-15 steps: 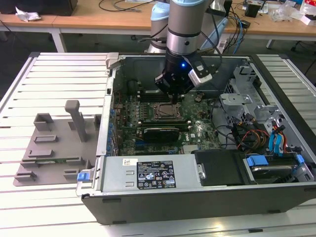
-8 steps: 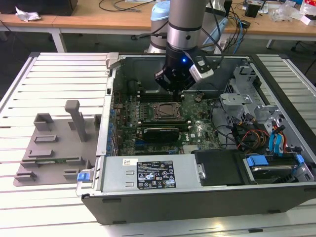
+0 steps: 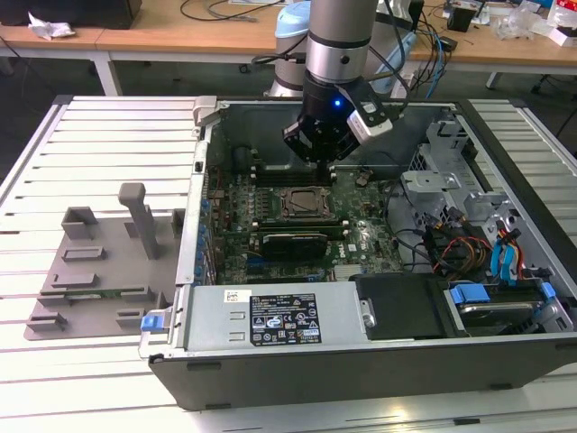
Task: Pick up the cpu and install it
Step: 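Install the first cpu locking lever, then install the second cpu locking lever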
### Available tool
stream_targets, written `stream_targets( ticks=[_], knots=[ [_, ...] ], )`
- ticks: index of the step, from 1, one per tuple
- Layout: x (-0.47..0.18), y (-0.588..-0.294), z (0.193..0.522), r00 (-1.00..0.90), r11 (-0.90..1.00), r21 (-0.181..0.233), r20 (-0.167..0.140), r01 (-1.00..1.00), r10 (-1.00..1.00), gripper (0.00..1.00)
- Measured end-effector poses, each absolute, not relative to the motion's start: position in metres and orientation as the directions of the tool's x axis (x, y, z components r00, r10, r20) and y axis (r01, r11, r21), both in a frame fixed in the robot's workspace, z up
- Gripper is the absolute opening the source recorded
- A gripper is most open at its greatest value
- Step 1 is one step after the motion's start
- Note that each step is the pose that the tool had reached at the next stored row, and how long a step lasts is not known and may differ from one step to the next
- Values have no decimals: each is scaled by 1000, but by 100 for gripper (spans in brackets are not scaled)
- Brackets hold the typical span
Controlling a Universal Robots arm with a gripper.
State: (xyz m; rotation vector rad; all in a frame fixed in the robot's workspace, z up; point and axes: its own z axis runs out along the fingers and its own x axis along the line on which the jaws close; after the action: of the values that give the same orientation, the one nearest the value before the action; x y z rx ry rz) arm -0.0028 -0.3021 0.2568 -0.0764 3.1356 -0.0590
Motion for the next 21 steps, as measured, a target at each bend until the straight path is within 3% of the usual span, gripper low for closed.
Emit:
stream_targets(
  ticks=[14, 21],
  knots=[
    [-2, -304, 257, -999, 998, -38, -3, -49, -49, 11],
    [-2, -319, 257, -999, 998, -38, -4, -49, -49, 11]
  ],
)
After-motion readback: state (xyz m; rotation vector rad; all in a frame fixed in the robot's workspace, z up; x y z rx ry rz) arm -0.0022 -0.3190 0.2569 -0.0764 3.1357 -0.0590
